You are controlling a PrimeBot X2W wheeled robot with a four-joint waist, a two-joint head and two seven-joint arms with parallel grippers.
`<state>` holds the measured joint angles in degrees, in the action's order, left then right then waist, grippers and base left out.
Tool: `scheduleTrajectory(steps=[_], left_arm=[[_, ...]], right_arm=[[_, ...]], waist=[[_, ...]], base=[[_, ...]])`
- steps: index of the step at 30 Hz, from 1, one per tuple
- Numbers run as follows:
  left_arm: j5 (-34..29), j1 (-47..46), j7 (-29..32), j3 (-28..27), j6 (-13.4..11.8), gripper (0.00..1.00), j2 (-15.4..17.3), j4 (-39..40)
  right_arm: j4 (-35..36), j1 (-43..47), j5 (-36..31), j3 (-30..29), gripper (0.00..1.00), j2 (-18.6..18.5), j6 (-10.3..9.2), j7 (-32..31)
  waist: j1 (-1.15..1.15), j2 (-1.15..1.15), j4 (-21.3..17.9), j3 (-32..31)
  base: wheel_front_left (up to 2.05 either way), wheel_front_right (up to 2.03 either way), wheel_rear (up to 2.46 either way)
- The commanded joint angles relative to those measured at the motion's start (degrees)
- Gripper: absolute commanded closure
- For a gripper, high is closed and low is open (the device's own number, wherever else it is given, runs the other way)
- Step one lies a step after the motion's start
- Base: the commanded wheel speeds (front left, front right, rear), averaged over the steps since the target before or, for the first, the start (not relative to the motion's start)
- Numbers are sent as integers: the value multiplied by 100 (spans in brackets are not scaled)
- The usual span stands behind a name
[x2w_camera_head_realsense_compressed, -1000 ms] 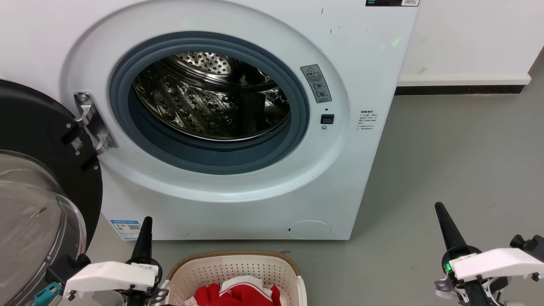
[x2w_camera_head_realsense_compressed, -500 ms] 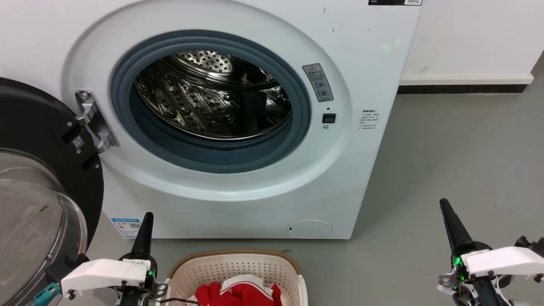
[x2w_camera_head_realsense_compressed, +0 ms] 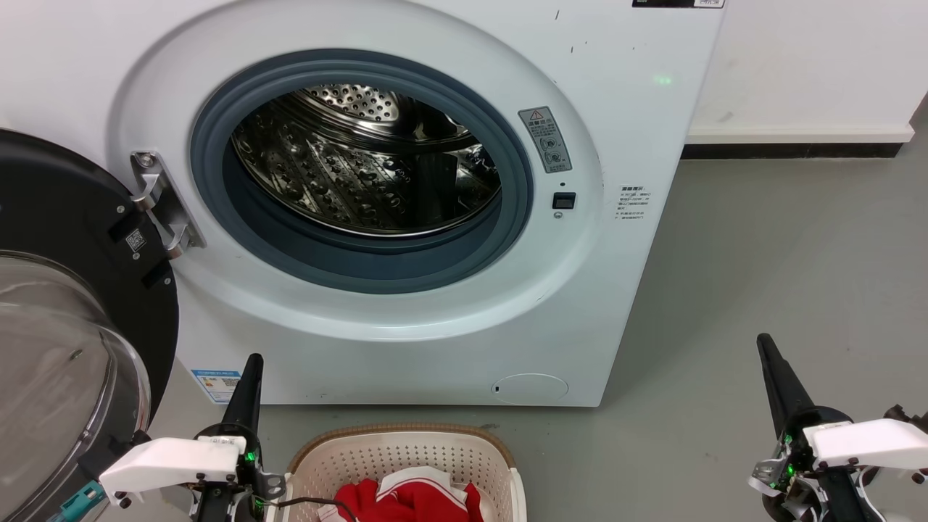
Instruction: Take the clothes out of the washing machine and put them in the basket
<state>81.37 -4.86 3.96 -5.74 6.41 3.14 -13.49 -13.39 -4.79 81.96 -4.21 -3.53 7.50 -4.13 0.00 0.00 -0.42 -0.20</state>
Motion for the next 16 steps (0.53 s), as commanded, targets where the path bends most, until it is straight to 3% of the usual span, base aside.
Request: scheduleTrajectory(steps=[1, 16], left_arm=[[146, -90, 43, -22, 33, 100, -3, -1], [794, -155, 199, -73, 96, 100, -22, -43]], right_arm=[[-1, -116, 152, -28, 100, -15, -1, -41], [-44, -143, 806, -115, 100, -4, -2, -140]], waist=[[0, 0, 3, 3], [0, 0, 28, 25]], base=[[0, 0, 0], [0, 0, 0]])
